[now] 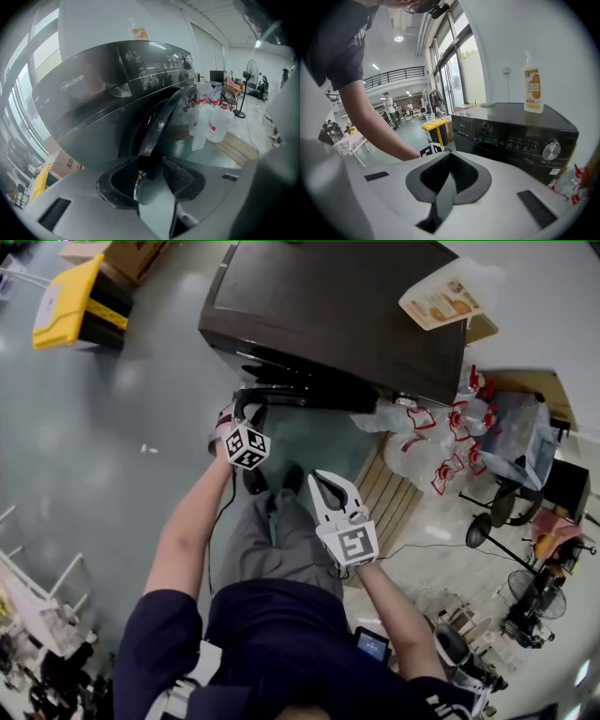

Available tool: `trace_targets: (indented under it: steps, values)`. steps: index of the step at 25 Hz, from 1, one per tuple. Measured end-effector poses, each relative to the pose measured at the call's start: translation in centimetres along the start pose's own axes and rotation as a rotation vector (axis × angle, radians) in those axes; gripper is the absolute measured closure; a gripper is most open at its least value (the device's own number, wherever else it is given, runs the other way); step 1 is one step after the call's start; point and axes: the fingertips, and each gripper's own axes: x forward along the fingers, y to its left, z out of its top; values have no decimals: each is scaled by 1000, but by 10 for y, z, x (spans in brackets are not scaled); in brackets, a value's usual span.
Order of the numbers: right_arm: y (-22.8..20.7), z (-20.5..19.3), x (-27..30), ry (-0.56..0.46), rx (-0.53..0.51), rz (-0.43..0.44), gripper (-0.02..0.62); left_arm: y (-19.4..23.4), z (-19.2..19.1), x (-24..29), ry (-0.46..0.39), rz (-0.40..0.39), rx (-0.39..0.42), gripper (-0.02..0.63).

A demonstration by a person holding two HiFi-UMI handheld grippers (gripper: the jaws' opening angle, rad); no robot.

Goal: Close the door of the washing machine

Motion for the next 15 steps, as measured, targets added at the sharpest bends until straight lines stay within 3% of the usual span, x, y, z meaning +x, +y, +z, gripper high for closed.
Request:
trace_targets:
  steps: [10,15]
  values:
    - [-19,-5,-8,-1,21,76,575,11,11,14,30,11,41,433]
    - [-32,-12,-15,4,35,75,575,18,17,20,31,21,55,433]
